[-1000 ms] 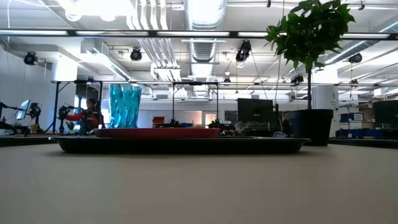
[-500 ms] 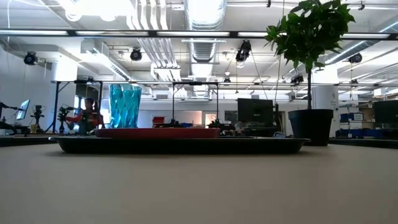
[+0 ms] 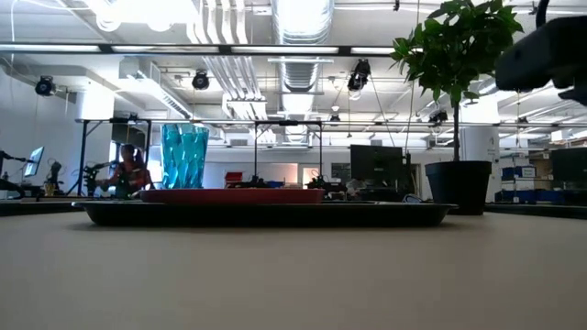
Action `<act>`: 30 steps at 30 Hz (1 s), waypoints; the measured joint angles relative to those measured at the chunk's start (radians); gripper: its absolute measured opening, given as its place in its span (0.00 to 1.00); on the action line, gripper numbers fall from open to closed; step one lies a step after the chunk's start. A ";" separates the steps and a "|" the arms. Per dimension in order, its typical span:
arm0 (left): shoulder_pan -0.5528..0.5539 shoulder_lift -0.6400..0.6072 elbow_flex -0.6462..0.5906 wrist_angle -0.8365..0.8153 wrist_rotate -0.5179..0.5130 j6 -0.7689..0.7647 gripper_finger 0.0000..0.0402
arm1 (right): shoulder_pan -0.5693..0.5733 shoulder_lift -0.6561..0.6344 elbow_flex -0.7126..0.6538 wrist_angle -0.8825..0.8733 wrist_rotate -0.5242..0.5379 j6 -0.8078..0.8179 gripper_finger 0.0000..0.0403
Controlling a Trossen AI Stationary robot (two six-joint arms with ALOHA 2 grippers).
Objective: Pick and place plate/cup/fork/spoon on tray
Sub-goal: Put the orange spoon on the black serving tray to the right of the pink plate
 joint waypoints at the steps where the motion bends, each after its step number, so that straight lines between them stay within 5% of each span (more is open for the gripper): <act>1: 0.000 -0.004 0.000 0.000 0.000 0.000 0.33 | -0.003 0.000 -0.008 0.018 -0.009 0.002 0.45; 18: 0.000 -0.072 0.000 -0.002 -0.002 0.000 0.33 | -0.027 -0.001 -0.156 0.192 -0.061 0.026 0.43; 21: 0.000 -0.077 0.000 -0.002 -0.002 -0.003 0.33 | -0.030 -0.003 -0.172 0.226 -0.061 0.026 0.35; 26: 0.000 -0.086 0.000 -0.002 -0.002 -0.006 0.33 | -0.031 -0.004 -0.190 0.259 -0.069 0.024 0.08; 30: 0.000 -0.090 0.000 -0.002 -0.002 -0.006 0.33 | -0.030 -0.003 -0.195 0.257 -0.078 0.025 0.03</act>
